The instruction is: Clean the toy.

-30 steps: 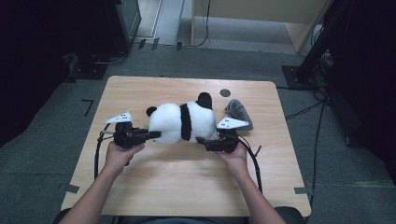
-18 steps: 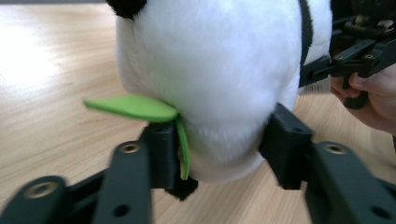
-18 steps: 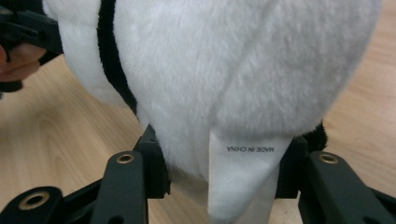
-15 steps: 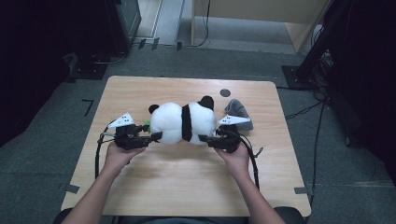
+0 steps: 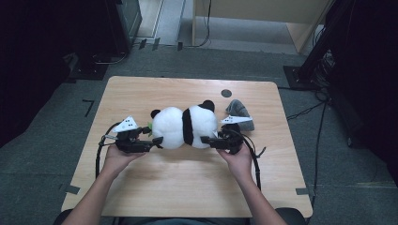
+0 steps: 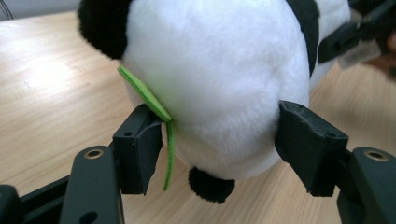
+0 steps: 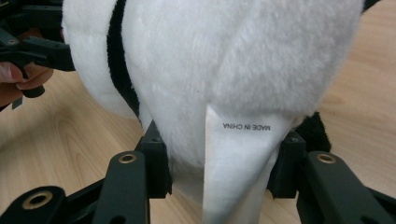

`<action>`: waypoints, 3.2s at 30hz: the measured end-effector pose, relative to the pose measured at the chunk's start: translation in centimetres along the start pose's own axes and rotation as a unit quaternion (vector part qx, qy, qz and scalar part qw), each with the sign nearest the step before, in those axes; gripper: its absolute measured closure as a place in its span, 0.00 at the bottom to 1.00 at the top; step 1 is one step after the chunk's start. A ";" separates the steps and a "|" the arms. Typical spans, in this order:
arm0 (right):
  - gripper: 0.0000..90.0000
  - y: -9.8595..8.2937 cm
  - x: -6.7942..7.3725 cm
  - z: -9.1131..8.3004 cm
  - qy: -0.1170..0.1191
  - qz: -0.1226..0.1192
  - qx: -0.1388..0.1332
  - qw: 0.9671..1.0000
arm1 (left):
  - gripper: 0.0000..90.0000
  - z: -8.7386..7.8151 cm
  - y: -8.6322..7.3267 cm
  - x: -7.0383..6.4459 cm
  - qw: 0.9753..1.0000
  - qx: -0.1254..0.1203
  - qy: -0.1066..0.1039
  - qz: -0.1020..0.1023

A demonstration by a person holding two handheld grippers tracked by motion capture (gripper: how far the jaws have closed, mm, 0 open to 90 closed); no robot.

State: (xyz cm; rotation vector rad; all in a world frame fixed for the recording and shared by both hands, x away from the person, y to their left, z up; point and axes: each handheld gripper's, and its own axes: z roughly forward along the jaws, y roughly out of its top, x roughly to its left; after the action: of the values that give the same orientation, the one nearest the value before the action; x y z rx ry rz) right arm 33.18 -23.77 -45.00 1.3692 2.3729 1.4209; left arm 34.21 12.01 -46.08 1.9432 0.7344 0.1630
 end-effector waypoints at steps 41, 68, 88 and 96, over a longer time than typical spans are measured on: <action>0.28 -1.3 -2.3 1.8 0.020 -0.043 -0.028 0.998 | 0.36 2.2 -1.5 2.4 0.999 0.026 0.007 -0.042; 0.37 0.0 -1.8 -1.1 -0.018 -0.071 -0.059 0.996 | 0.37 1.8 -1.2 2.9 0.999 0.009 0.016 -0.051; 0.46 0.2 -3.8 -3.2 -0.052 -0.067 -0.080 0.993 | 0.37 0.5 -0.3 2.3 0.999 -0.016 0.013 -0.047; 0.46 0.1 -5.1 -4.1 -0.092 -0.062 -0.079 0.991 | 0.37 0.2 0.3 1.6 0.998 -0.025 0.017 -0.053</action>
State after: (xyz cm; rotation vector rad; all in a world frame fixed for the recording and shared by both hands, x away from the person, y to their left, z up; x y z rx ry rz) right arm 34.46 -30.12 -44.47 1.2315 2.1403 1.3541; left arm 35.70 12.70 -46.28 1.8539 0.8459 0.1486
